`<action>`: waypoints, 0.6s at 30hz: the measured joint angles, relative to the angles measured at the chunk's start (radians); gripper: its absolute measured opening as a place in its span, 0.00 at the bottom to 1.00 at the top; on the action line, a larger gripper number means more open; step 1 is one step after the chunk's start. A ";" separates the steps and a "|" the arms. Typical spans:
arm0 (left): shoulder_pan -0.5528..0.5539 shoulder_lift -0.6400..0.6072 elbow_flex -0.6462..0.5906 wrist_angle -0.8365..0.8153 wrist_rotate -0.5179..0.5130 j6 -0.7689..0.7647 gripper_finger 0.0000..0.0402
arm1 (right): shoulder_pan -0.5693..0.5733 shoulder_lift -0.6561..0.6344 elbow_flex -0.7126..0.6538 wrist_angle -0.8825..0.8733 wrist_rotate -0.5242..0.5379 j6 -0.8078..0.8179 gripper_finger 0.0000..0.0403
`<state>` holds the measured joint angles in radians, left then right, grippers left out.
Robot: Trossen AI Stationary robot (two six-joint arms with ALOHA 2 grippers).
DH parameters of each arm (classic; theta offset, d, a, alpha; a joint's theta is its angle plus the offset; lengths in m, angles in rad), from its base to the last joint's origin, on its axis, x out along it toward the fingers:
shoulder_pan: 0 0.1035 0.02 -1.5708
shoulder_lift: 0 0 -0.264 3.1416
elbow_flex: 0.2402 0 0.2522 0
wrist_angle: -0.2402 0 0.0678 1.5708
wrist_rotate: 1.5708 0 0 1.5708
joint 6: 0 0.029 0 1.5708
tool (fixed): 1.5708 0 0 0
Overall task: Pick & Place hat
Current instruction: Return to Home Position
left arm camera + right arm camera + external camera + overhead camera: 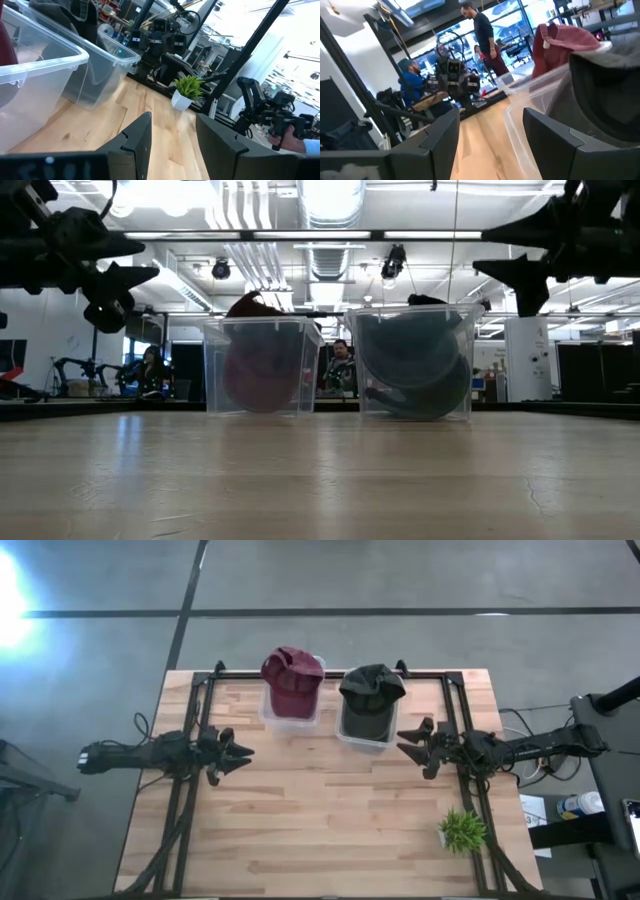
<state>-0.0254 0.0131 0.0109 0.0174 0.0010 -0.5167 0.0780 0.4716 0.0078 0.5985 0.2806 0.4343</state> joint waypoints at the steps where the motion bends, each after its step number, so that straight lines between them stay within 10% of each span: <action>1: 0.000 0.003 0.000 0.000 0.000 0.000 0.37 | 0.000 -0.002 0.001 -0.013 0.001 0.006 0.53; 18: 0.000 0.006 -0.001 0.000 -0.001 0.000 0.37 | -0.002 -0.005 0.002 -0.017 0.010 -0.042 0.53</action>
<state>-0.0254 0.0193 0.0100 0.0170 -0.0002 -0.5167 0.0757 0.4667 0.0093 0.5812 0.2905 0.3923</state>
